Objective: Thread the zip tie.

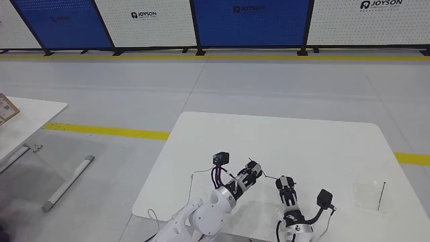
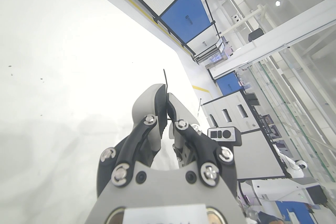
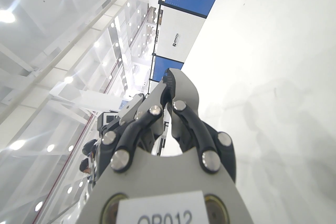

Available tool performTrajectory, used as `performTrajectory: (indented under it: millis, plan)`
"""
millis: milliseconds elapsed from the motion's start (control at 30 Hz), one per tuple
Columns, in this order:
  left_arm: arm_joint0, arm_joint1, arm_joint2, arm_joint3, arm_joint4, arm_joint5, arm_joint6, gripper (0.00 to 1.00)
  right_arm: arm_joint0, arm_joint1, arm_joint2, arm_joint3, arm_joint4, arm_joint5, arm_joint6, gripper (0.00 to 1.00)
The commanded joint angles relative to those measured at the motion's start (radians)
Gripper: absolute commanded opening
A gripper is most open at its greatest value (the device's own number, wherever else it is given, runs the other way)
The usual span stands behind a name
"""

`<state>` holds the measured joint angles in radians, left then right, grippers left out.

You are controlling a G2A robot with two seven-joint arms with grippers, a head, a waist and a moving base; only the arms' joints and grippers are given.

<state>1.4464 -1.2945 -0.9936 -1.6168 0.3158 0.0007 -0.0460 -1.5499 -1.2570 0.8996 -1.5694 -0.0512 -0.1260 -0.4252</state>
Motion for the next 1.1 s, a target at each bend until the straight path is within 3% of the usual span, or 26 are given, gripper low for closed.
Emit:
performTrajectory:
  millis: [0, 333, 767, 1067]
  plan:
    - [0.0, 0.0, 0.0, 0.0, 0.0, 0.0, 0.0, 0.0, 0.0, 0.0, 0.0, 0.0, 0.0, 0.0, 0.0, 0.0]
    - [0.0, 0.0, 0.0, 0.0, 0.0, 0.0, 0.0, 0.0, -0.015, -0.007, 0.036, 0.0, 0.021, -0.034, 0.043, 0.0]
    - [0.0, 0.0, 0.0, 0.0, 0.0, 0.0, 0.0, 0.0, -0.018, -0.024, 0.049, 0.006, -0.011, -0.005, 0.063, 0.0]
    - [0.0, 0.0, 0.0, 0.0, 0.0, 0.0, 0.0, 0.0, -0.024, -0.035, 0.057, 0.009, -0.023, -0.016, 0.075, 0.0]
